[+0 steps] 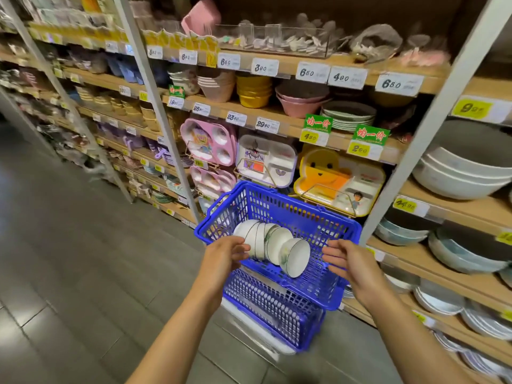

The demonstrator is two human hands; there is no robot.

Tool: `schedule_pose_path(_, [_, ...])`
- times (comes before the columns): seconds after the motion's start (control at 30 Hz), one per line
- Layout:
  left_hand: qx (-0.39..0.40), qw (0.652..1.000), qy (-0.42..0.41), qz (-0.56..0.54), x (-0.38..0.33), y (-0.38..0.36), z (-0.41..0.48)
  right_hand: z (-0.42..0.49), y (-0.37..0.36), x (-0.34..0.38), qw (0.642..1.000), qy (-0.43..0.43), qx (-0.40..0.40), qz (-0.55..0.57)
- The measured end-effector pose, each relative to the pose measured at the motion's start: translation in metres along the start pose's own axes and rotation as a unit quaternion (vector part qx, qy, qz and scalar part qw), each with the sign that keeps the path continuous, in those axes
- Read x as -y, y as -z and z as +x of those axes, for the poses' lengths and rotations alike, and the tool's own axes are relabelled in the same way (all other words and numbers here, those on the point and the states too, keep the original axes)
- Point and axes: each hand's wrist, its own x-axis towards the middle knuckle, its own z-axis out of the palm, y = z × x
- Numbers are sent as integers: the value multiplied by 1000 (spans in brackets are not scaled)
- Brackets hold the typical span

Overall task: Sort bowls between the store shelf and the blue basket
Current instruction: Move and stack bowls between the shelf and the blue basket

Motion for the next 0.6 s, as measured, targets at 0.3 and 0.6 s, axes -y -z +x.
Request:
schedule_pose_path(0.3, [66, 992, 20, 105, 8, -46, 94, 82, -12, -26, 995, -83, -55, -14])
schedule_pose_path(0.6, [74, 957, 64, 273, 49, -100, 203, 185, -22, -50, 981, -178, -45, -55])
